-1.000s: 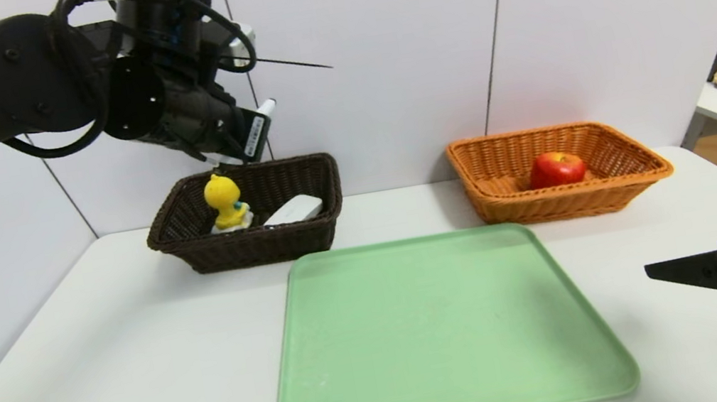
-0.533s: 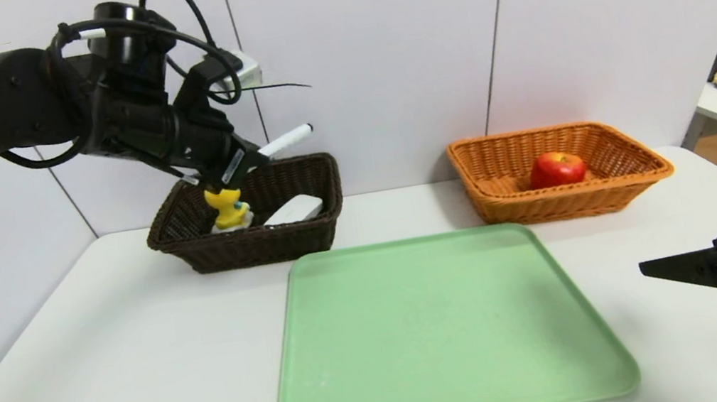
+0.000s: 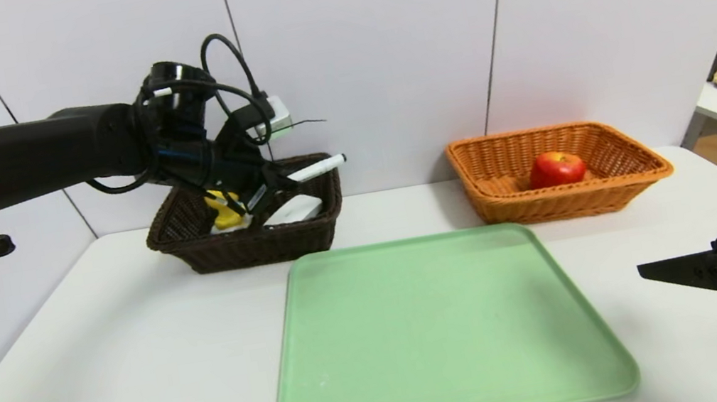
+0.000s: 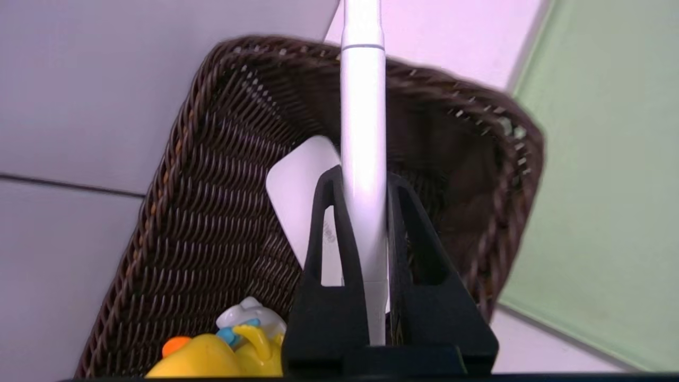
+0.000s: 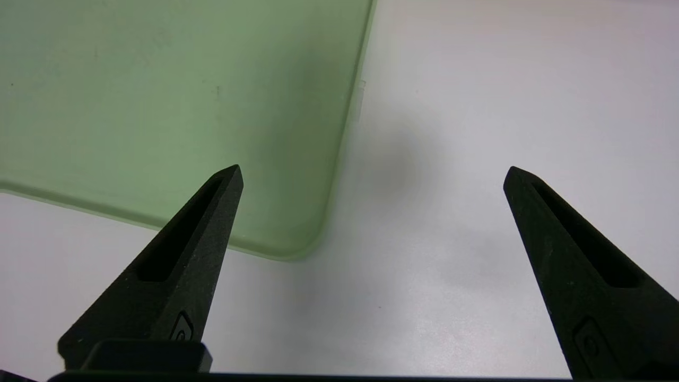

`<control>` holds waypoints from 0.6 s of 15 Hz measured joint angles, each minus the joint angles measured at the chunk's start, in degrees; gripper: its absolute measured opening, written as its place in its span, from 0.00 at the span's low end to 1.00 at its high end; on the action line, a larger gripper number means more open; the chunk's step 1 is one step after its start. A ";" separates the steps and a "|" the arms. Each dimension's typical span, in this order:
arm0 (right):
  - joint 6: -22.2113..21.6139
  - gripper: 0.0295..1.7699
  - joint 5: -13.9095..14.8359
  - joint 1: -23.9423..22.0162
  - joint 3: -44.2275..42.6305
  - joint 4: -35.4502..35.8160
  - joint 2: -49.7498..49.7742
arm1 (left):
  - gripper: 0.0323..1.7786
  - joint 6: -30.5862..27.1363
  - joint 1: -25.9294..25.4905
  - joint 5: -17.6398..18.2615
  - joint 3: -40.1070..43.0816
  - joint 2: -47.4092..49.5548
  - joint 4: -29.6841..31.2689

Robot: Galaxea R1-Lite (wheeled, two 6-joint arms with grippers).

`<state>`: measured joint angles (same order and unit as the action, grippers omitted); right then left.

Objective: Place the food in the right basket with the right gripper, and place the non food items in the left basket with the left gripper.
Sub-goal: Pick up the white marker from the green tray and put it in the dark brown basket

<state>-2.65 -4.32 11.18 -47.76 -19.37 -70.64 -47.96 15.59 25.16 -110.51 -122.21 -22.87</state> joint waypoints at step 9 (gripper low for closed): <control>0.09 0.96 -0.06 0.04 0.16 -0.02 -0.50 | 0.08 0.11 -4.46 -0.37 0.83 -2.23 -0.24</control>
<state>-2.56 -4.38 11.22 -47.60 -19.40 -71.14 -47.85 11.13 24.80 -109.68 -124.44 -23.11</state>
